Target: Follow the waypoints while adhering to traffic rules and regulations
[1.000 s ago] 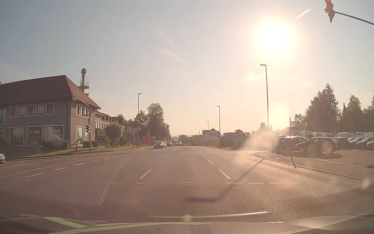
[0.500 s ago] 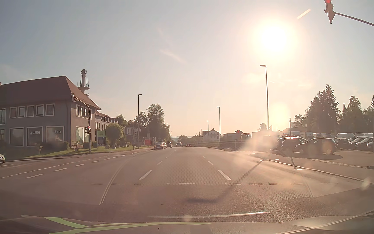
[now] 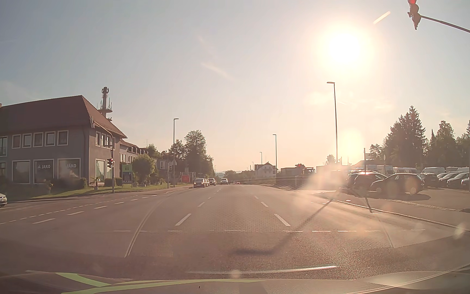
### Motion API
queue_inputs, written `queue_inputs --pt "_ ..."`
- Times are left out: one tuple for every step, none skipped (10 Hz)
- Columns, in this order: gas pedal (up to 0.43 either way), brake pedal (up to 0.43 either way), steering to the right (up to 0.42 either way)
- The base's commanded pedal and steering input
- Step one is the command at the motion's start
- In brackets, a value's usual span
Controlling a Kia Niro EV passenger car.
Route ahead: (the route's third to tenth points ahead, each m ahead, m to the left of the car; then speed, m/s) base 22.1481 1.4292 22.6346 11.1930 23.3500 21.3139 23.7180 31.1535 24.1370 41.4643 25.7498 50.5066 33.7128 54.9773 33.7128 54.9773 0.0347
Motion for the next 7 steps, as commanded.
queue_inputs --pt "0.0 0.287 0.0" --pt "0.0 0.287 0.0" --pt "0.0 0.287 0.0" --pt "0.0 0.287 0.0" --pt "0.0 0.287 0.0" --pt "0.0 0.287 0.0" --pt "0.0 0.287 0.0"
